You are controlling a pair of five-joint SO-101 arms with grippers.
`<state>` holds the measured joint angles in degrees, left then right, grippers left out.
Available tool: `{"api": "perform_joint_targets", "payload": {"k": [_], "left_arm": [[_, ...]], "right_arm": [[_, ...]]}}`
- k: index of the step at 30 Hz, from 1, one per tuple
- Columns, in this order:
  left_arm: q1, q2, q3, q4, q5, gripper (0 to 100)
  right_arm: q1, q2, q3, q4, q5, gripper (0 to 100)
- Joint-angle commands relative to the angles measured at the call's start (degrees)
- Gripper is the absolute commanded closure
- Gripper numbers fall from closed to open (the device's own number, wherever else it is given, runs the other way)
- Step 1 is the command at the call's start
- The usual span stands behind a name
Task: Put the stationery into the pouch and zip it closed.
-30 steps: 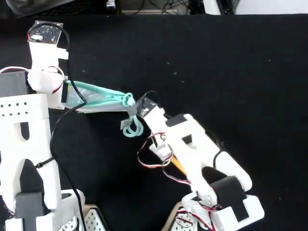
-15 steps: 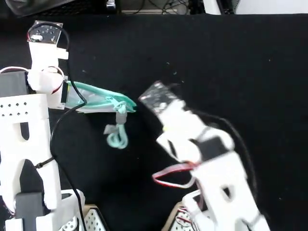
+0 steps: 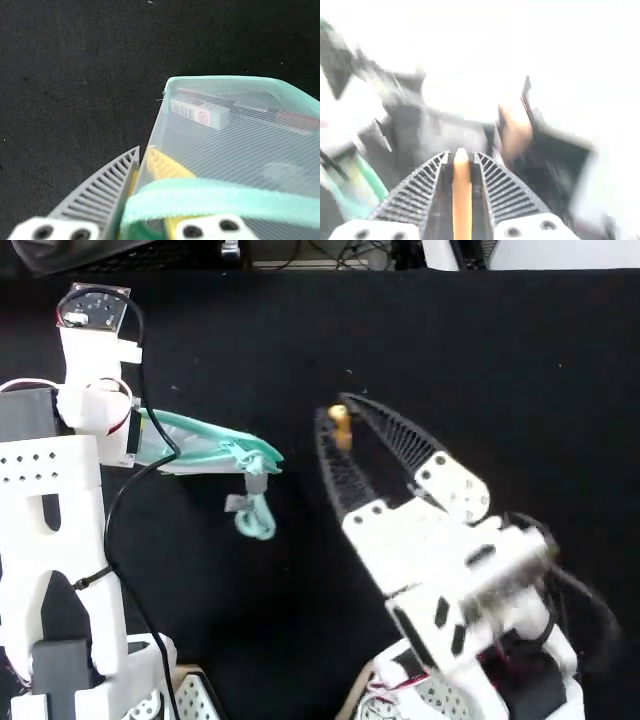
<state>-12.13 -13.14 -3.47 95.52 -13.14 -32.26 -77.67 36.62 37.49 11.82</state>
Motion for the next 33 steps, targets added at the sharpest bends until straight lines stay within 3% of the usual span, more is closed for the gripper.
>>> {"api": "perform_joint_targets", "payload": {"k": [1,7,12,20,33], "left_arm": [[-1.0,0.9,1.6,-0.1,-0.1,97],[-1.0,0.9,1.5,-0.1,-0.1,97],[-0.9,0.9,1.5,-0.1,-0.1,97],[-0.9,0.9,1.5,-0.1,-0.1,97],[-1.1,0.9,1.5,0.1,-0.2,97]], "right_arm": [[-7.0,-0.3,-0.1,-12.1,-0.5,98.5],[-13.6,-0.2,10.6,-28.0,-0.6,98.5],[-14.5,-0.2,18.5,-37.3,-0.6,98.5],[-17.6,-0.2,22.2,-38.5,-0.7,98.5],[-19.0,3.1,12.5,-34.9,-0.7,98.5]]}}
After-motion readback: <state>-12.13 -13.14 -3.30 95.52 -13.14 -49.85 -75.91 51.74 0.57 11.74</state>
